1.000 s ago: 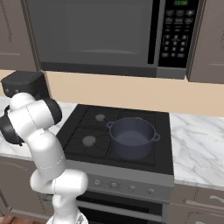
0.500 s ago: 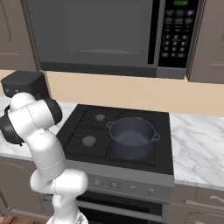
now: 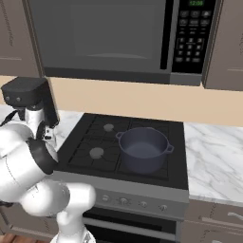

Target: Put the potato and sweet potato in the pot. Retrieve the spatula and lightly stir the vegetables in the pot.

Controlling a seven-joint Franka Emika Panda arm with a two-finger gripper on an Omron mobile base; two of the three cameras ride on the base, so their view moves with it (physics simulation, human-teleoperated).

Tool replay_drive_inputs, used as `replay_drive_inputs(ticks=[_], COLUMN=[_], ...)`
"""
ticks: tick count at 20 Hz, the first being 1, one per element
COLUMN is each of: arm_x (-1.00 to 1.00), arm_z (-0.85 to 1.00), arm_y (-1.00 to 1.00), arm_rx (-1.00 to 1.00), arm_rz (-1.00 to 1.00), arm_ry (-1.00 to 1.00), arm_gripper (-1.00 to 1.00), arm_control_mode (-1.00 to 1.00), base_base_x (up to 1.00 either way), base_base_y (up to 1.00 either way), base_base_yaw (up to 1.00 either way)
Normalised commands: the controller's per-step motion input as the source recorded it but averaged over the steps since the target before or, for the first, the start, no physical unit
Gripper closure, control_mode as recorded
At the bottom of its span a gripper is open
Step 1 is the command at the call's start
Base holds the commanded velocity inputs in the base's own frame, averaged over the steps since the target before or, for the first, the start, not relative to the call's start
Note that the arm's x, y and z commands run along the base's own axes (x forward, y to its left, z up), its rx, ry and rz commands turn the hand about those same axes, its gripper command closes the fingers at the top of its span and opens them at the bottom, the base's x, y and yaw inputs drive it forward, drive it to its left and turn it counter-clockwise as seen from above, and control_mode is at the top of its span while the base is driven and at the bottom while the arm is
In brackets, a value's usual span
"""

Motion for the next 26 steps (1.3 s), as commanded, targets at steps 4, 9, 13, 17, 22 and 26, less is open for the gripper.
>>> replay_drive_inputs(ticks=[4,9,13,17,22,26], arm_x=[-0.44,-0.15,-0.08,-0.01,0.0,0.0], arm_z=[0.95,0.94,0.67,0.61,0.7,0.49], arm_y=[-0.84,-0.7,-0.45,-0.59,-0.58,-0.86], arm_rx=[0.1,0.01,-0.12,-0.15,-0.17,-0.12], arm_rz=[-0.09,-0.04,-0.09,-0.13,-0.19,-0.27], arm_ry=[-0.02,-0.08,-0.09,-0.09,-0.03,0.0], arm_gripper=[1.0,1.0,1.0,1.0,1.0,1.0], arm_control_mode=[-1.0,-1.0,-1.0,-1.0,-1.0,-1.0], base_base_x=[0.0,0.0,0.0,0.0,0.0,0.0], base_base_y=[0.0,0.0,0.0,0.0,0.0,0.0], base_base_yaw=[0.0,0.0,0.0,0.0,0.0,0.0])
